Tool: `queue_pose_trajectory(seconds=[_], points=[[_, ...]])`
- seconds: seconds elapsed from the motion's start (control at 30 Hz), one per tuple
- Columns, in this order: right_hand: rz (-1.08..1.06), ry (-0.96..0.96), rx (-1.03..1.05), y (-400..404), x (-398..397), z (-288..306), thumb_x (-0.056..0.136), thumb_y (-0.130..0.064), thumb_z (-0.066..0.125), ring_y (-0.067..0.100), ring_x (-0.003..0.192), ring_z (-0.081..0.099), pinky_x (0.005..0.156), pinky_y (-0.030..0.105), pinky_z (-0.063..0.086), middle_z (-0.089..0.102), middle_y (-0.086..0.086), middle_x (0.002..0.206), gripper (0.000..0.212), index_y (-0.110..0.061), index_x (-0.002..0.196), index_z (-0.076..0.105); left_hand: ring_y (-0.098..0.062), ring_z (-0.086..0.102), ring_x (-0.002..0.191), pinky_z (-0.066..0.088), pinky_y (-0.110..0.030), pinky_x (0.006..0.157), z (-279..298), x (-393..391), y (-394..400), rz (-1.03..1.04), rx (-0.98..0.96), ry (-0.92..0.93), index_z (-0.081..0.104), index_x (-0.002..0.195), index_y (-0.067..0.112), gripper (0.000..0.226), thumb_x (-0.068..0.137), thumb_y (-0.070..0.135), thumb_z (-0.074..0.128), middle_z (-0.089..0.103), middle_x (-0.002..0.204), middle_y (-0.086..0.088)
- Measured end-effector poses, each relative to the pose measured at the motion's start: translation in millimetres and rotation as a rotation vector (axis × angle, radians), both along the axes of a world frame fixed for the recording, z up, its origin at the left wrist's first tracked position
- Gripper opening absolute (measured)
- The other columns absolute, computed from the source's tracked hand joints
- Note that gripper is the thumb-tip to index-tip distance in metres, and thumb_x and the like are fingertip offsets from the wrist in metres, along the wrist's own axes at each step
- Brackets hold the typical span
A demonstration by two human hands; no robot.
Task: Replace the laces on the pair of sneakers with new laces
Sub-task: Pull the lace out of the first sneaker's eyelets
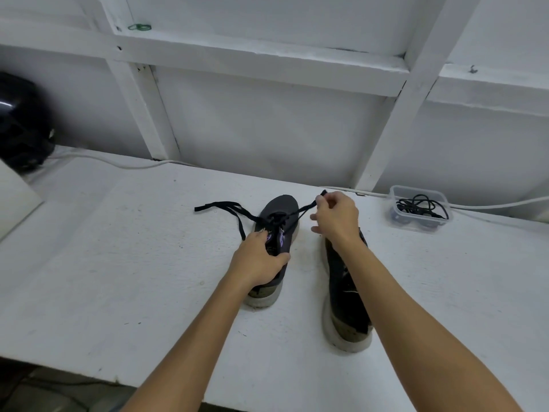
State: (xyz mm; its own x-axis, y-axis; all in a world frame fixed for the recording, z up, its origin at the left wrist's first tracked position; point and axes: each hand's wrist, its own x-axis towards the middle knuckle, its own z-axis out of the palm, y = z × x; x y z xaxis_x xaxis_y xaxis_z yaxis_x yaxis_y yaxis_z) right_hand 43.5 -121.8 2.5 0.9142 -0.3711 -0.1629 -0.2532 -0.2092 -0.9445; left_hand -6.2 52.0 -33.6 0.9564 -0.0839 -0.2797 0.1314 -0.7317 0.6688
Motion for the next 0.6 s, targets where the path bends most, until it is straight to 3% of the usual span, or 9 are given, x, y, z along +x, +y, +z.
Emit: queue_pose_trajectory(seconds=[0.1,0.17,0.3,0.4,0.47,0.6], points=[[0.343,0.327,-0.035,0.6,-9.5,1.4,0.096,-0.04,0.067,0.016,0.084,0.074,0.057,0.028,0.059,0.071,0.004,0.098,0.035,-0.007,0.108,0.069,-0.021,0.057,0.116,0.05,-0.043,0.098,-0.4,0.0,-0.5,-0.002,0.023,-0.013,0.055,0.129,0.025,0.057,0.08,0.053,0.064,0.058,0.131,0.003],[0.507,0.389,-0.045,8.8,-17.2,-4.6,0.092,-0.039,0.072,0.015,0.086,0.075,0.062,0.028,0.06,0.075,0.002,0.096,0.029,-0.011,0.099,0.073,-0.02,0.057,0.111,0.051,-0.041,0.094,0.9,-0.3,-0.9,-0.001,0.018,-0.024,0.057,0.124,0.026,0.048,0.082,0.049,0.065,0.06,0.125,0.003],[0.451,0.24,-0.072,22.6,-19.9,-13.3,0.095,-0.023,0.066,0.017,0.088,0.074,0.066,0.029,0.061,0.075,0.004,0.09,0.012,-0.015,0.091,0.074,-0.02,0.058,0.106,0.052,-0.042,0.092,2.1,-1.0,-0.5,-0.003,0.005,-0.033,0.059,0.116,0.028,0.038,0.083,0.045,0.067,0.06,0.118,0.003],[0.136,0.093,0.051,11.8,-6.1,-1.0,0.097,-0.015,0.052,0.017,0.08,0.076,0.062,0.033,0.062,0.068,0.005,0.085,0.015,-0.009,0.086,0.062,-0.021,0.055,0.119,0.048,-0.043,0.101,1.1,-1.3,0.3,0.005,0.011,-0.006,0.057,0.128,0.024,0.051,0.084,0.048,0.066,0.056,0.131,0.002],[0.006,0.062,0.124,-7.2,5.5,9.5,0.099,-0.017,0.052,0.014,0.077,0.076,0.056,0.03,0.059,0.064,0.004,0.092,0.015,-0.009,0.089,0.059,-0.021,0.052,0.125,0.046,-0.044,0.105,0.2,-1.5,0.5,0.009,0.007,0.006,0.053,0.136,0.022,0.062,0.082,0.051,0.066,0.054,0.138,0.002],[0.373,0.357,-0.029,-10.4,-1.2,8.9,0.097,-0.027,0.067,0.017,0.082,0.075,0.059,0.029,0.059,0.07,0.011,0.101,0.023,-0.004,0.099,0.068,-0.022,0.055,0.122,0.048,-0.044,0.102,1.9,-1.5,-0.4,0.012,0.017,0.008,0.054,0.133,0.021,0.065,0.078,0.055,0.064,0.056,0.136,0.001]])
